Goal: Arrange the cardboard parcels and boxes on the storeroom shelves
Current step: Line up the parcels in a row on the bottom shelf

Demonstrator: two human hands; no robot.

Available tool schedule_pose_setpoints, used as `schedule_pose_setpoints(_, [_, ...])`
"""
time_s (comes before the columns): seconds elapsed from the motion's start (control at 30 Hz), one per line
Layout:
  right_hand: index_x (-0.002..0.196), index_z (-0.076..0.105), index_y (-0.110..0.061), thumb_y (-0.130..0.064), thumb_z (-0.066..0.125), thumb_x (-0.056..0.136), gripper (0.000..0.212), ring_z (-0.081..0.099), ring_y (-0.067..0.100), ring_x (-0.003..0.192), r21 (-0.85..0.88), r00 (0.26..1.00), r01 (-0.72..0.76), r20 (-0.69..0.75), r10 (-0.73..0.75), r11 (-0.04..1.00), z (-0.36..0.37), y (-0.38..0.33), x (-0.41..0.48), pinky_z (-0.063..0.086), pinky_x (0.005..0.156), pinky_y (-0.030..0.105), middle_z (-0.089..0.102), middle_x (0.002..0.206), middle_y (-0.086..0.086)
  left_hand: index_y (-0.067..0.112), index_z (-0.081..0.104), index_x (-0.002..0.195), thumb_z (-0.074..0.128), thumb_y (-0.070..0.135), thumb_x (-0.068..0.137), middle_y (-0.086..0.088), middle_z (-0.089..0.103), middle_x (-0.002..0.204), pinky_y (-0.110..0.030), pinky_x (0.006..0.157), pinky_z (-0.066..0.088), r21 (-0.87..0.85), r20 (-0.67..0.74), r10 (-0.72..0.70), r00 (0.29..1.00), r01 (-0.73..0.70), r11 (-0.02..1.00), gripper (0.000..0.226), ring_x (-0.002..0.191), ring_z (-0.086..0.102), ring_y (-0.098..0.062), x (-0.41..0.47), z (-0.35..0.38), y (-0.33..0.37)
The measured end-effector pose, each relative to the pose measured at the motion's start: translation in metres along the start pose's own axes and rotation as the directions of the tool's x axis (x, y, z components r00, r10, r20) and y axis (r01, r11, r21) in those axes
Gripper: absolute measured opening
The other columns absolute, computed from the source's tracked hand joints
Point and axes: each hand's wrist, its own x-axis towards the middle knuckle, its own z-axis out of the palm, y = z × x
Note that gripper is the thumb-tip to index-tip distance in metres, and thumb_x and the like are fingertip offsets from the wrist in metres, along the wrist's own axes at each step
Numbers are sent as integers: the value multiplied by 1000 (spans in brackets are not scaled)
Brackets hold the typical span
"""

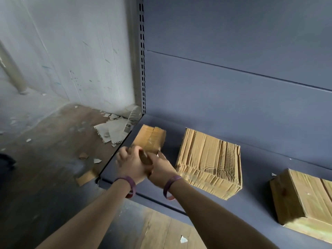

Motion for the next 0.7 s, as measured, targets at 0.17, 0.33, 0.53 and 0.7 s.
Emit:
schedule_pose_setpoints(0.17, [151, 36, -25, -6, 60, 91, 67, 51, 27, 129, -16, 991, 76, -112, -78, 997, -29, -9, -6, 44, 107, 33, 35, 154, 3, 14, 54, 134, 77, 25, 80, -15, 48, 134, -47, 110, 37, -204, -58, 77, 995, -88, 975, 59, 129, 40, -32, 3, -17, 18])
schedule_pose_setpoints(0.33, [148, 42, -20, -17, 67, 91, 62, 39, 28, 139, -43, 957, 154, -243, -160, 987, -61, -12, -30, 37, 112, 35, 40, 153, 6, 27, 57, 126, 68, 44, 79, -1, 57, 125, -43, 96, 51, -410, -44, 86, 995, -96, 907, 51, 117, 57, -22, -7, -27, 43])
schedule_pose_setpoints(0.53, [151, 37, -18, -39, 74, 86, 77, 26, 25, 146, -88, 940, 44, -333, -71, 995, -103, 33, -67, 25, 118, 34, 34, 157, 7, 19, 47, 143, 70, 22, 93, -7, 51, 142, -29, 106, 41, -633, 164, 213, 963, -63, 771, 55, 134, 47, -23, -18, -2, 79])
schedule_pose_setpoints(0.7, [154, 29, -23, -51, 71, 85, 85, 12, 26, 150, -10, 912, -207, -364, 189, 978, -123, 84, -100, 17, 120, 40, 21, 163, 4, 29, 30, 154, 66, 42, 94, -2, 31, 160, -37, 109, 33, -588, 267, 262, 927, -58, 806, 71, 145, 33, -23, -35, 14, 97])
